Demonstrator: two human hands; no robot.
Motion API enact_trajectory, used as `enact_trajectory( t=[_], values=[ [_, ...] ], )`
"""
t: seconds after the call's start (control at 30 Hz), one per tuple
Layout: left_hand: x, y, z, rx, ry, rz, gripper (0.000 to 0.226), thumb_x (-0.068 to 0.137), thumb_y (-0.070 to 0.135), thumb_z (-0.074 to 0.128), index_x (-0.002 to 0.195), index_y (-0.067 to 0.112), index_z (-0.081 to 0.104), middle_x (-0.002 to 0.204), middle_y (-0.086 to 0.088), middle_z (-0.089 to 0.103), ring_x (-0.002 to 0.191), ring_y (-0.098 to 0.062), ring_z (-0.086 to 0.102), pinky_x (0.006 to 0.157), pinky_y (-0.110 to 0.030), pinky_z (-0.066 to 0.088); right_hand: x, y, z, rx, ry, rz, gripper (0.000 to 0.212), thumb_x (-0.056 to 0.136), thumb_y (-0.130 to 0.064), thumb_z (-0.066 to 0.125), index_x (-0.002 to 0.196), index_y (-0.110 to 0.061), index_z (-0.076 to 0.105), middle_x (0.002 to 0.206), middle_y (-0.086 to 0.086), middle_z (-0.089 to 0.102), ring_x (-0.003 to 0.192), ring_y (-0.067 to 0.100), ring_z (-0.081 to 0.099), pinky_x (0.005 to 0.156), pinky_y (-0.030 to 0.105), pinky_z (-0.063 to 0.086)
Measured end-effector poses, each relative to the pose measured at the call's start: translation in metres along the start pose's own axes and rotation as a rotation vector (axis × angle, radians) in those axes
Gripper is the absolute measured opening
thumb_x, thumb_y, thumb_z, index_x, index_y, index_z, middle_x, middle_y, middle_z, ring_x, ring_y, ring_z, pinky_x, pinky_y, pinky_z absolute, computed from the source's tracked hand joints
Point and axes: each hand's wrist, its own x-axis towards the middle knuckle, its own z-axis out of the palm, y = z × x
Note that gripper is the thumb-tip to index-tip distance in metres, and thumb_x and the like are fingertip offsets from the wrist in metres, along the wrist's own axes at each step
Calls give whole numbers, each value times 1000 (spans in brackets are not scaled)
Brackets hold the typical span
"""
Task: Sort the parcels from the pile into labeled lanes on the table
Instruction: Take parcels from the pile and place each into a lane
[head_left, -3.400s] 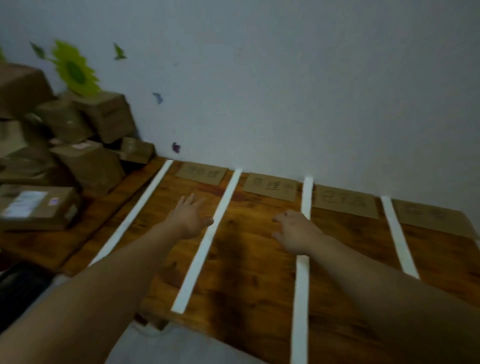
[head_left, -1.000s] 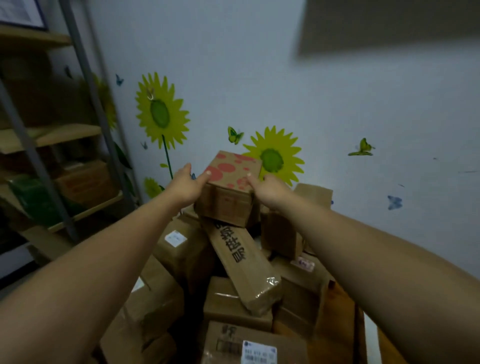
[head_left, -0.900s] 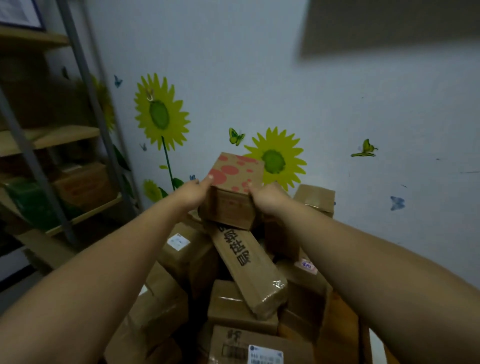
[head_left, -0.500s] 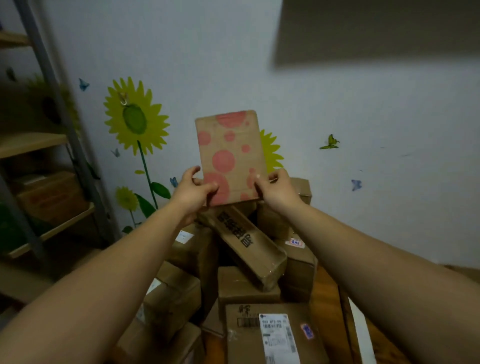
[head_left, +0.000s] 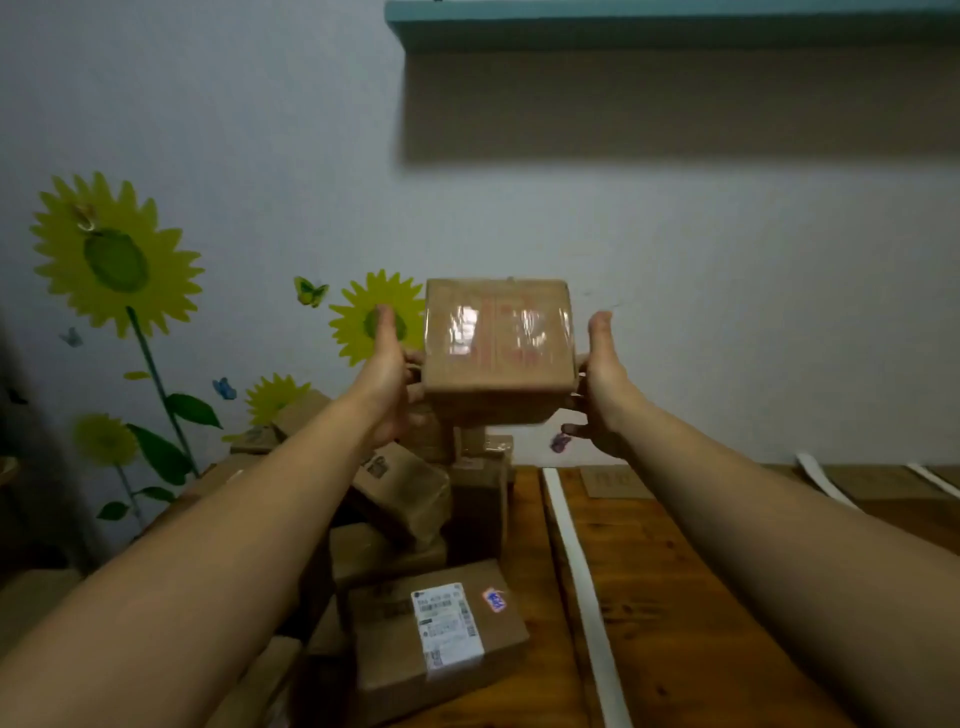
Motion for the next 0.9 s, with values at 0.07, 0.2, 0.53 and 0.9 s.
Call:
enact_trajectory(
  t=[0.07, 0.2, 0.53, 0.9],
  values=[
    [-13, 2, 32, 62, -110, 3, 77, 88, 71, 22, 47, 16, 55, 42, 3, 46, 34, -11, 42, 45, -15, 31, -11, -1, -32, 25, -23, -1, 82, 85, -80, 10, 89, -23, 69, 105, 3, 68, 108, 24, 58, 96, 47, 44],
    [-27, -5, 95, 81, -200, 29, 24, 68, 39, 61, 85, 23, 60, 69, 0, 52, 66, -16, 47, 52, -21, 24, -33, 5, -102, -2, -23, -46, 27, 95, -43, 47, 102, -23, 63, 103, 7, 70, 99, 24, 63, 91, 45, 49],
    [-61, -61, 233, 100, -240, 92, 50, 89, 3, 55, 117, 43, 45, 107, -2, 64, 95, -24, 64, 74, -42, 53, -65, 32, -230, -9, 68, -245, 42, 84, 8, 61, 112, -11, 38, 117, 10, 59, 106, 24, 63, 70, 29, 59],
    [-19, -86, 264, 111, -240, 101, 61, 88, 5, 59, 135, 36, 38, 114, -1, 62, 99, -22, 65, 75, -39, 57, -21, 57, -271, -110, 85, -211, 41, 87, -3, 65, 114, -15, 37, 117, 2, 57, 88, 8, 62, 60, 20, 56]
  ],
)
